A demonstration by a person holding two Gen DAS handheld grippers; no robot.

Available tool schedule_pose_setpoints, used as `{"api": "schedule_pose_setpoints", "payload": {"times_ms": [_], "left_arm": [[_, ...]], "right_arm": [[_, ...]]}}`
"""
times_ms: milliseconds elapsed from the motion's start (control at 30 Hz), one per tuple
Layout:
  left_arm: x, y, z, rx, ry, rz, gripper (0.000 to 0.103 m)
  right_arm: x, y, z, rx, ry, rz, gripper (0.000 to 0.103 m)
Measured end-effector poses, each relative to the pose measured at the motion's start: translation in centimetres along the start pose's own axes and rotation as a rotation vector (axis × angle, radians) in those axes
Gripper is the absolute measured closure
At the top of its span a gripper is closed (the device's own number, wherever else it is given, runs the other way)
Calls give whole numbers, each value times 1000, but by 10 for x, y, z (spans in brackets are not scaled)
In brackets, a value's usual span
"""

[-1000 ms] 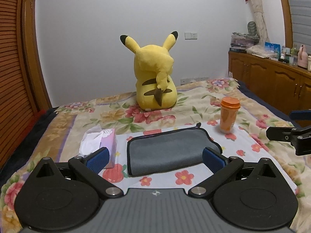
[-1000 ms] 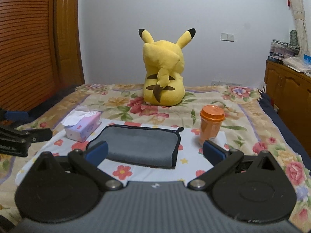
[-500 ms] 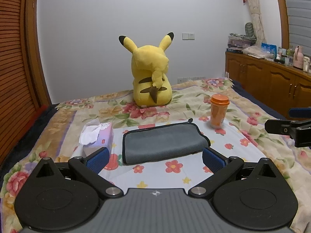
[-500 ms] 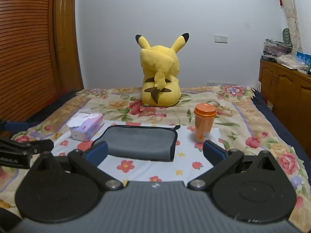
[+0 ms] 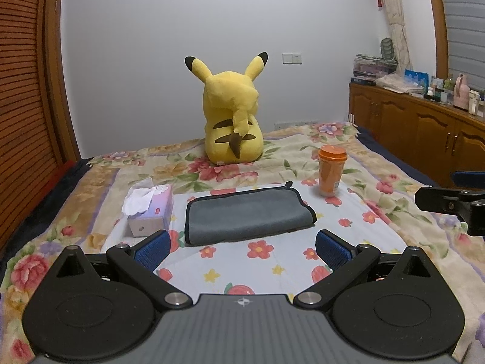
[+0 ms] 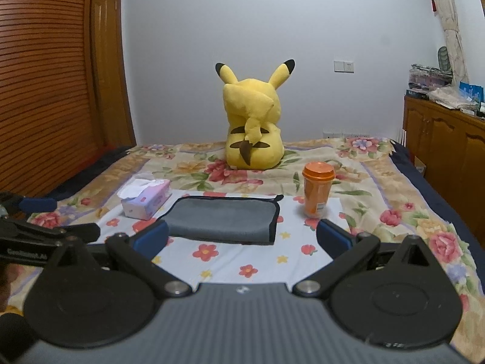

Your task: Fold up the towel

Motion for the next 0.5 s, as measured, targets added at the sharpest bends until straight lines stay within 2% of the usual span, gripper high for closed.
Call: {"api": "schedule_pose_setpoints", "payload": {"times_ms": [500], "left_arm": [[1, -2, 32, -32, -9, 2, 0]], "right_arm": [[-4, 1, 30, -26, 1, 3, 0]]}}
Point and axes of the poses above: each gripper's, at about its wrist camera, not at the fingertips, and y roughly against the way its jaws point, x to its right, z to its underside, the point moved 7 cm from there along -y, roughly the way its jaws point, and after that the axes turned 3 degrees about z, right-handed, at the moved point
